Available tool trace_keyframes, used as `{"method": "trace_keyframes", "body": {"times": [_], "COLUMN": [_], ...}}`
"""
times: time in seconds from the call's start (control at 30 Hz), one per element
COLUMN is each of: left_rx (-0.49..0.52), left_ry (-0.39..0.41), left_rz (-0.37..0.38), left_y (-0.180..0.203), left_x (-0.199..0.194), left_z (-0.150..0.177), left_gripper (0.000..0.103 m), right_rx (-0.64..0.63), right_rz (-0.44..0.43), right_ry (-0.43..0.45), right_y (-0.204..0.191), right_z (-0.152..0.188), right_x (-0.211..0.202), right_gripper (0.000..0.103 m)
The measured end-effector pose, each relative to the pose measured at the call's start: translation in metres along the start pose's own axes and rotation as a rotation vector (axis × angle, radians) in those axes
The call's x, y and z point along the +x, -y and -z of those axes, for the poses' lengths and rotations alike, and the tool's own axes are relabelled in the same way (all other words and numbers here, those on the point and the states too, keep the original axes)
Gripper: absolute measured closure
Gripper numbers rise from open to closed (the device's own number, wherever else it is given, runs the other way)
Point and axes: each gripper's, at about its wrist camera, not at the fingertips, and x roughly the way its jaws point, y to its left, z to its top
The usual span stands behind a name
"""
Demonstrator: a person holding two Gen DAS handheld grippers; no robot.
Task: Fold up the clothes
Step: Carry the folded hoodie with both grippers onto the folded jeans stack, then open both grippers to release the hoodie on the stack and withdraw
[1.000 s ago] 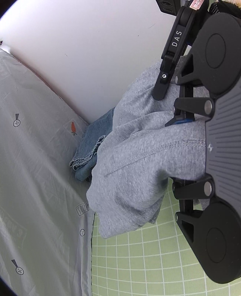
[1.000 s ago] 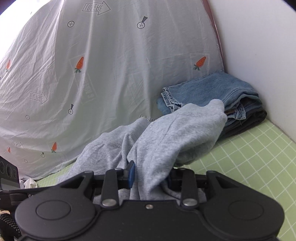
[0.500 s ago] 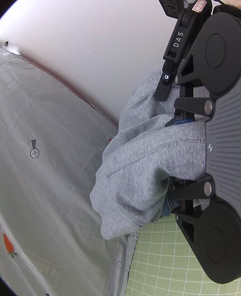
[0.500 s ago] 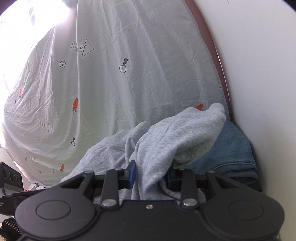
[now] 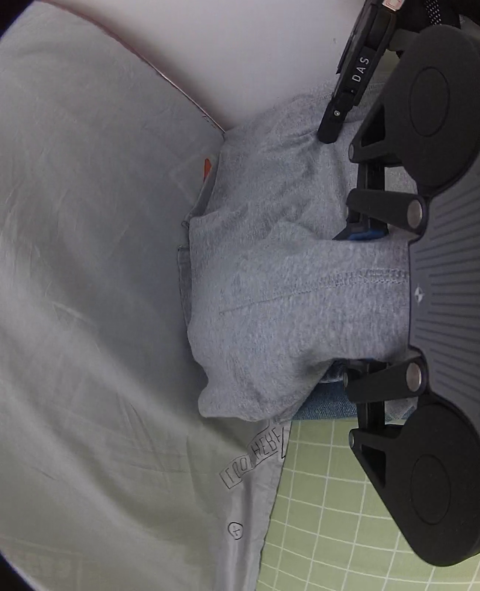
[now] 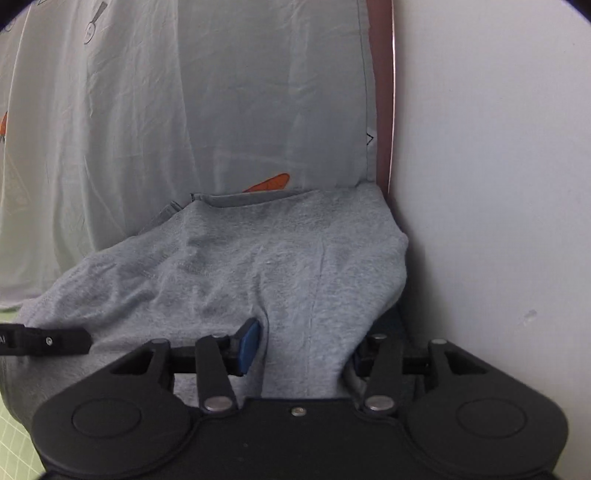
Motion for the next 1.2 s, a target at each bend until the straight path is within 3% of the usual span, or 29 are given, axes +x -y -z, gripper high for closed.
{"method": "trace_keyframes", "body": {"times": [0.1,0.27,0.3,0.37,0.47,0.5,0.57,0.63,0.7,0.8,0.87,0.97,1.07,1.2], "left_rx": [0.036,0.209,0.246,0.268,0.249,0.238,0.252,0.27,0.261,0.226,0.214,0.22,0.249,0.269], "left_ry": [0.037,0.19,0.222,0.191,0.15,0.157,0.165,0.185,0.243,0.316,0.362,0.424,0.433,0.371], "left_rz": [-0.028,-0.219,-0.278,-0.287,-0.282,-0.301,-0.345,-0.343,-0.329,-0.291,-0.256,-0.186,-0.159,-0.199], "left_y": [-0.007,0.003,0.005,0.001,-0.008,-0.01,-0.013,-0.013,-0.012,-0.01,-0.007,0.0,0.01,0.018], "left_x": [-0.016,-0.046,-0.049,-0.044,-0.035,-0.033,-0.032,-0.04,-0.057,-0.088,-0.111,-0.153,-0.187,-0.227], "left_z": [-0.002,-0.009,-0.01,-0.008,0.004,0.009,0.014,0.013,0.012,0.015,0.02,0.036,0.055,0.084], "left_gripper": [0.039,0.024,0.02,0.017,0.015,0.014,0.01,0.011,0.01,0.006,0.0,0.0,0.0,0.0], "right_rx": [-0.145,-0.289,-0.29,-0.269,-0.09,-0.039,0.01,0.039,0.047,0.009,-0.012,-0.024,0.015,0.043], "right_rz": [0.072,0.26,0.26,0.222,0.06,0.06,0.075,0.103,0.124,0.125,0.18,0.248,0.226,0.204], "right_ry": [0.045,0.222,0.256,0.294,0.141,0.074,0.037,0.035,0.059,0.122,0.151,0.18,0.17,0.157], "right_y": [-0.02,-0.044,-0.045,-0.048,-0.039,-0.036,-0.033,-0.036,-0.047,-0.072,-0.084,-0.105,-0.123,-0.144], "right_z": [0.003,0.003,0.003,0.003,0.014,0.022,0.034,0.033,0.03,0.032,0.038,0.047,0.057,0.079], "right_x": [-0.011,-0.043,-0.047,-0.051,-0.023,-0.009,-0.003,-0.009,-0.023,-0.051,-0.079,-0.12,-0.156,-0.203], "right_gripper": [0.04,0.019,0.019,0.019,0.022,0.022,0.02,0.016,0.001,0.0,0.0,0.0,0.0,0.0]}}
